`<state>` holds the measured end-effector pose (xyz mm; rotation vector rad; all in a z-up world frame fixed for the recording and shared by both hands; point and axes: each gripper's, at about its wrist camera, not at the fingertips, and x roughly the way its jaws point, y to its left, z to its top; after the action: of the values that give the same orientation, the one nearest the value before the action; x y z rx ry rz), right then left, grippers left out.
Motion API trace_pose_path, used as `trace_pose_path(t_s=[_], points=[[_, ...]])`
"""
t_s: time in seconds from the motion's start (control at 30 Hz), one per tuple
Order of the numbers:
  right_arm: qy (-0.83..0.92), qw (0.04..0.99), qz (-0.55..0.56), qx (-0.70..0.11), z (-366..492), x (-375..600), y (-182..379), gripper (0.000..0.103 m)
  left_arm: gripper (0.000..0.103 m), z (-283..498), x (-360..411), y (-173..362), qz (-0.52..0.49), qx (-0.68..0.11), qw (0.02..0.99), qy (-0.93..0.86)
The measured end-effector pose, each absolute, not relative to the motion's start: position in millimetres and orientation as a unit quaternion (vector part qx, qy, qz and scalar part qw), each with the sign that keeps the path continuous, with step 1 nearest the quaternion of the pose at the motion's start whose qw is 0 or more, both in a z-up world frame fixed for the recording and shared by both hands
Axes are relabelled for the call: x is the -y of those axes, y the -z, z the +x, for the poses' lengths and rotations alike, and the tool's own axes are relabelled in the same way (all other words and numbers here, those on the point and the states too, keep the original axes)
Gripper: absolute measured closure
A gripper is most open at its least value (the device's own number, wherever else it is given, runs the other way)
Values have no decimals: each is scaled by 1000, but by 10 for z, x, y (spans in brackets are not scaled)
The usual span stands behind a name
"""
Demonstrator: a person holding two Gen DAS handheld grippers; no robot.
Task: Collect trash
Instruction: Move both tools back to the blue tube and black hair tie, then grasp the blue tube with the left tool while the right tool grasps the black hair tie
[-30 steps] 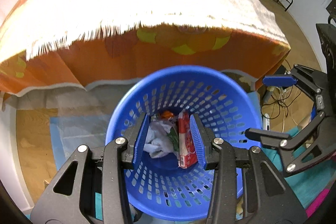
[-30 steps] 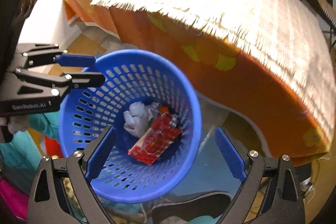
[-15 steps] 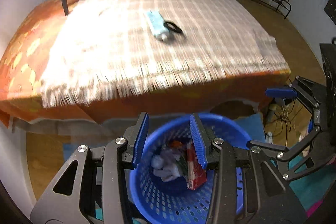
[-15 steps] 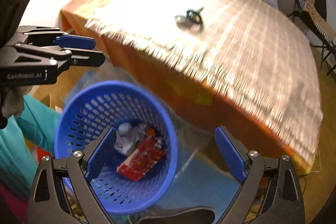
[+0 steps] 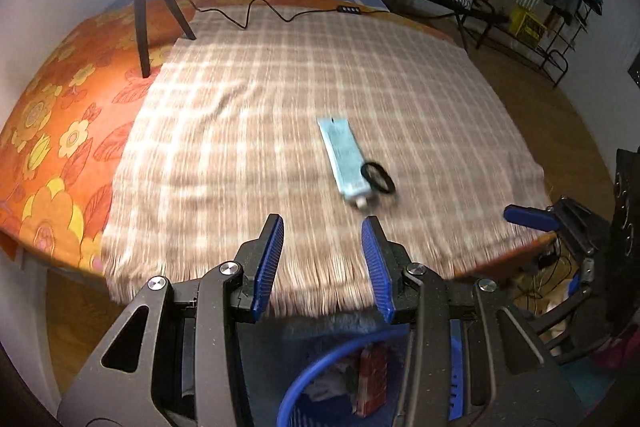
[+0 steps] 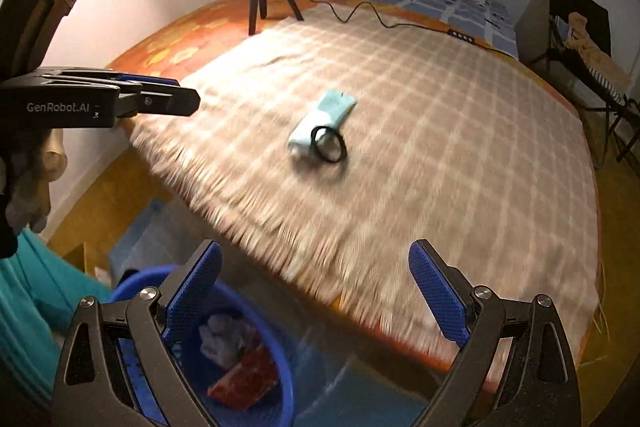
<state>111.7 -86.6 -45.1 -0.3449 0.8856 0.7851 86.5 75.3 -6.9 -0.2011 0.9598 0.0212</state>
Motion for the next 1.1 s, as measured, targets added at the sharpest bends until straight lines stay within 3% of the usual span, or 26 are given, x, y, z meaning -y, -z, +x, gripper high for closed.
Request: trace_pose_path(t_s=[0.1, 0.17, 0.43, 0.7, 0.77, 0.9, 0.97, 1.1], points=[[-374, 815, -158, -414, 1277, 791, 488, 13, 62, 1008, -808, 97, -106, -462, 881, -7], [-381, 811, -146, -420, 1405, 730, 514, 22, 62, 1126, -873, 144, -123, -466, 876, -6], [-373, 806, -134, -440, 1766, 434, 719, 24, 62, 1451, -1075, 210, -153, -466, 871, -23], [-371, 794, -102, -471, 2032, 410, 879, 45, 62, 1578, -1136, 269, -160, -470, 868, -27], [-369, 793, -86, -478, 2084, 480, 875, 58, 62, 1593, -1141, 285, -161, -472, 866, -27], [-355, 794, -73, -488, 2182, 602, 904, 64, 62, 1640, -1116, 338, -160, -477, 864, -25], [-348, 796, -73, -490, 2215, 636, 917, 76, 62, 1675, -1079, 365, -157, -480, 863, -21], [-344, 798, -65, -491, 2256, 713, 899, 76, 62, 1731, -965, 443, -155, -489, 858, -9]])
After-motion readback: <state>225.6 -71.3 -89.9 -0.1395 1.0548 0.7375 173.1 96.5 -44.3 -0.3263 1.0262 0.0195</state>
